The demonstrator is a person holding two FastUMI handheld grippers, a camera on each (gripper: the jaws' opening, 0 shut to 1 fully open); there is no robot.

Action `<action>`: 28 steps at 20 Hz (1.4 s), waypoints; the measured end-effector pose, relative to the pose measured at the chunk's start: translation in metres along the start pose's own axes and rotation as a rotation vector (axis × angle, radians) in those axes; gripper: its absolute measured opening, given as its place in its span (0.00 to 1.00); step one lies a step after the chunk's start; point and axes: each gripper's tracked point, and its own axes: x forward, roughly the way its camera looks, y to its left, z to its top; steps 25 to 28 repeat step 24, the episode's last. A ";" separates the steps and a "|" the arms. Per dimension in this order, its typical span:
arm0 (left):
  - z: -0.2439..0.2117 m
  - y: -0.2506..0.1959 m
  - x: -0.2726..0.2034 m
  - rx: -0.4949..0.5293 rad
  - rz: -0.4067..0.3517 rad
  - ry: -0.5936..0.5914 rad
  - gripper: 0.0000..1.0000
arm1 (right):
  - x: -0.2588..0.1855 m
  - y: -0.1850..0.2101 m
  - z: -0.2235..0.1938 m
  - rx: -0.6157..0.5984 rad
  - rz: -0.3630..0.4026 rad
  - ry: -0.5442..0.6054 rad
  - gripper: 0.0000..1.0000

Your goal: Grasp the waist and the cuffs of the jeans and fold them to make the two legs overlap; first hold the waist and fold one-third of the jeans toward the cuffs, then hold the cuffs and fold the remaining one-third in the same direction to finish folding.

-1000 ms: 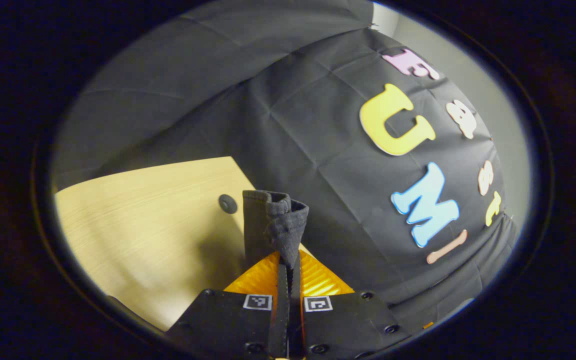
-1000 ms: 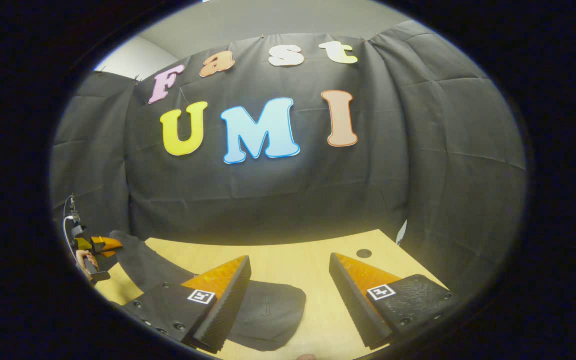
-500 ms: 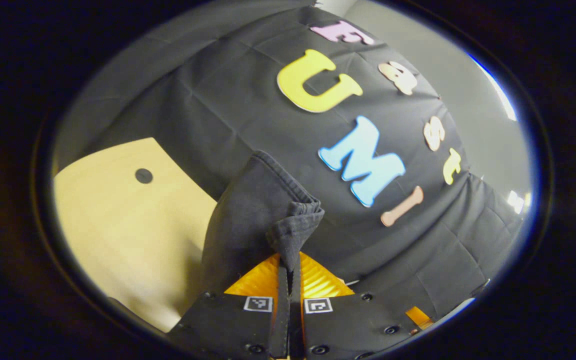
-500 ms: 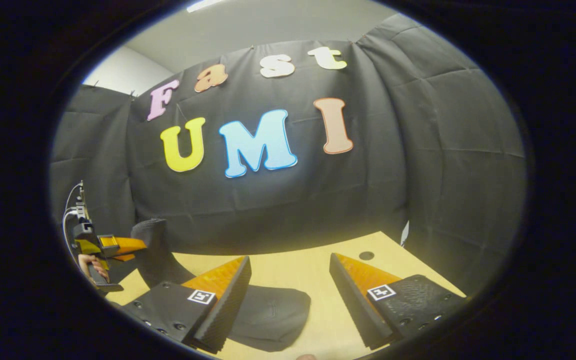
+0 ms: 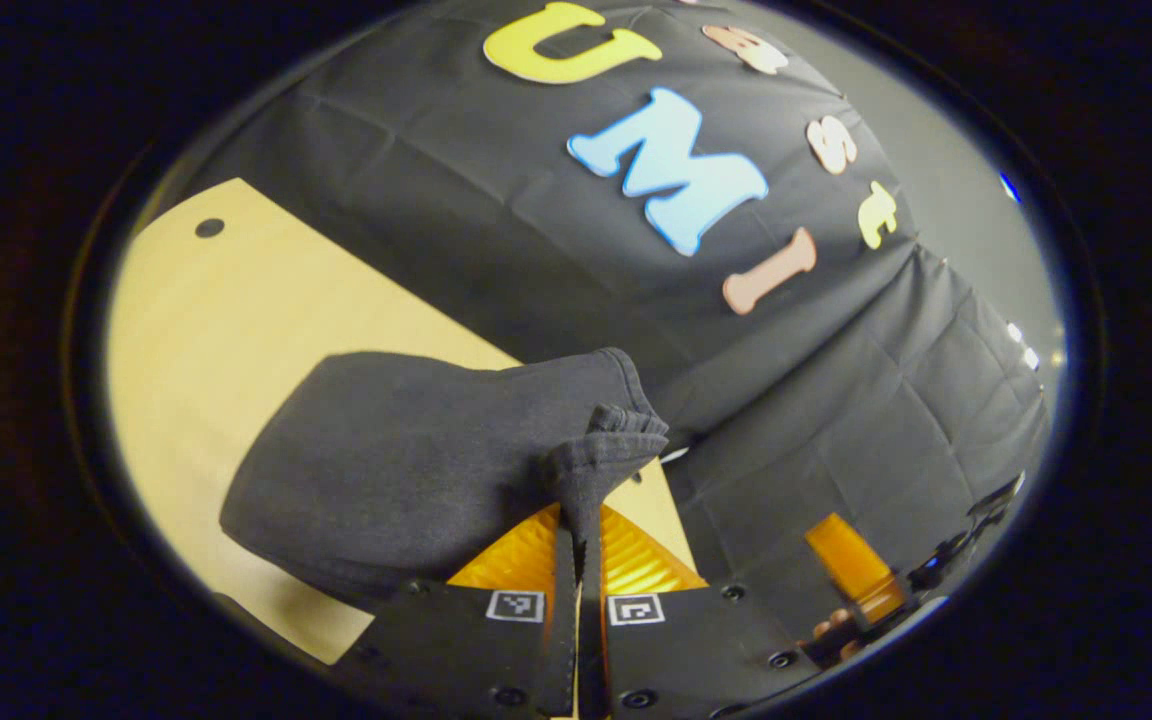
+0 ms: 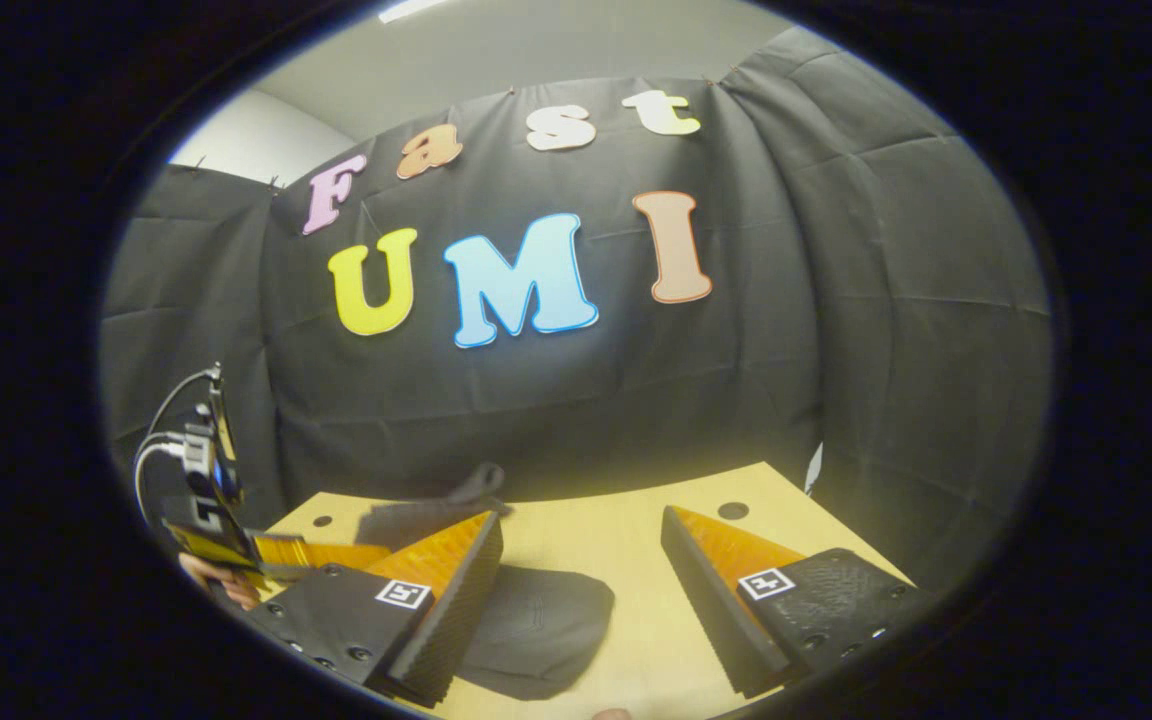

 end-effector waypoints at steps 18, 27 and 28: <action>-0.053 -0.017 -0.019 0.272 0.213 -0.039 0.97 | 0.014 -0.023 -0.008 0.001 0.042 0.002 0.95; 0.051 -0.041 -0.111 0.542 0.317 -0.383 0.97 | -0.037 -0.016 0.025 -0.138 -0.039 -0.140 0.95; 0.051 -0.041 -0.111 0.542 0.317 -0.383 0.97 | -0.037 -0.016 0.025 -0.138 -0.039 -0.140 0.95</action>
